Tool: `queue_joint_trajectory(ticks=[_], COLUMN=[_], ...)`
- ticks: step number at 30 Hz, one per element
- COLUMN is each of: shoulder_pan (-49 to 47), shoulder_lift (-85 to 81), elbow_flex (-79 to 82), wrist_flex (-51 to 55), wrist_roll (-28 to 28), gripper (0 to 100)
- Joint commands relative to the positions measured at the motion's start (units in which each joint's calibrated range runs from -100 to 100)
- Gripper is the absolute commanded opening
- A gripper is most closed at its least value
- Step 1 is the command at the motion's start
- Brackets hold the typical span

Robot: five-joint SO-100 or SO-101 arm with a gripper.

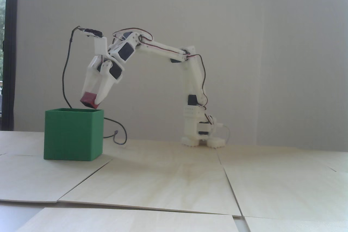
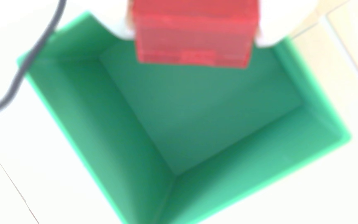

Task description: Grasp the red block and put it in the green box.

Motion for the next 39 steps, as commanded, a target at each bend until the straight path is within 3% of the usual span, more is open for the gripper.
queue_joint_trajectory(ticks=[1,15,21,34,39], shoulder_pan=[0.2,0.6,0.8,0.8,0.8], shoulder_lift=[3.2,3.5,3.5,3.5,3.5], elbow_flex=[-13.4,-14.6,-14.8,-14.8,-14.8], wrist_flex=[-1.1,-0.9,-1.0,-1.0,-1.3], wrist_roll=[-0.3,-0.2,-0.2,-0.2,-0.3], gripper=[2,3,18,19,29])
